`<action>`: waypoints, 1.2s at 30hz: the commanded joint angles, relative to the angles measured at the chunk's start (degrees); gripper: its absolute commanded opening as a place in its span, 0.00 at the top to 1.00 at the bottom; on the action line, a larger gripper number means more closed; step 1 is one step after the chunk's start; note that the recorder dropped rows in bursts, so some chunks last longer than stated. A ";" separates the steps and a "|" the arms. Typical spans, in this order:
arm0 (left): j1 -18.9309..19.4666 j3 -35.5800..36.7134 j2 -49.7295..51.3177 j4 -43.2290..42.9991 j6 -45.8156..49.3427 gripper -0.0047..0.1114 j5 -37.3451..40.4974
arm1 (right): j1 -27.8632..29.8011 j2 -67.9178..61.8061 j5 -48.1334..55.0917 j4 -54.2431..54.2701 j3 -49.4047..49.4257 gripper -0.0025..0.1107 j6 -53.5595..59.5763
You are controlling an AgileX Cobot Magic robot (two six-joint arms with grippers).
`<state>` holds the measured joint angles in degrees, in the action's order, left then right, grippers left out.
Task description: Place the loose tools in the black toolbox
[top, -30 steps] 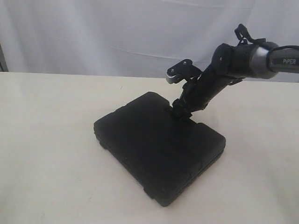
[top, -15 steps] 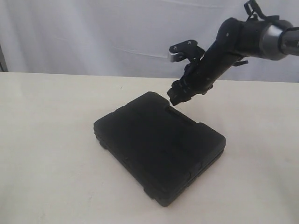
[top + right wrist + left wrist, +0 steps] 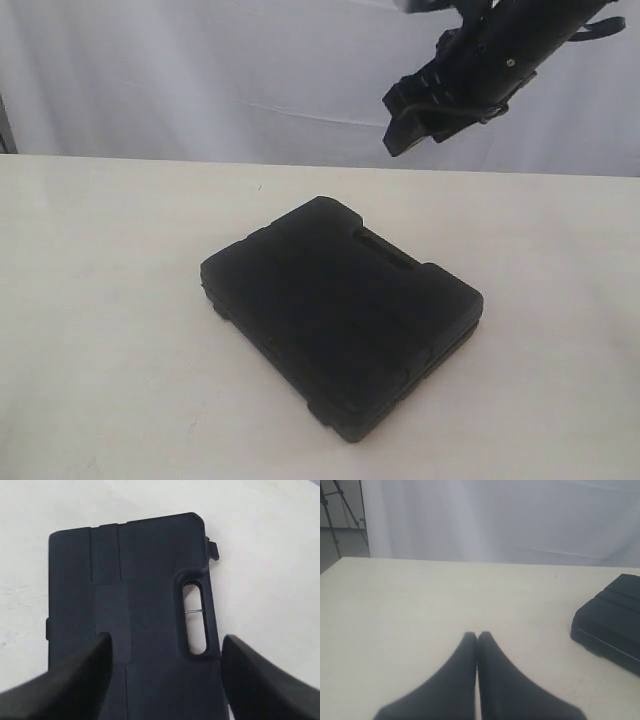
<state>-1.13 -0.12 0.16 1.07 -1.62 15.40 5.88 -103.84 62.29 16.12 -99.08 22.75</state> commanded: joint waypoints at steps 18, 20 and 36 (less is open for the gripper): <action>-0.12 0.12 -0.16 0.14 -0.16 0.96 -0.06 | -6.89 31.64 7.67 1.79 15.65 0.54 -11.41; -0.12 0.12 -0.16 0.14 -0.16 0.96 -0.06 | -12.35 37.76 7.67 1.79 22.74 0.54 -12.09; -0.12 0.12 -0.16 0.14 -0.16 0.96 -0.06 | -28.56 44.34 -40.93 4.73 47.86 0.98 -12.88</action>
<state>-1.13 -0.12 0.16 1.07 -1.62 15.40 -22.40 -59.92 24.31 22.02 -51.46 9.64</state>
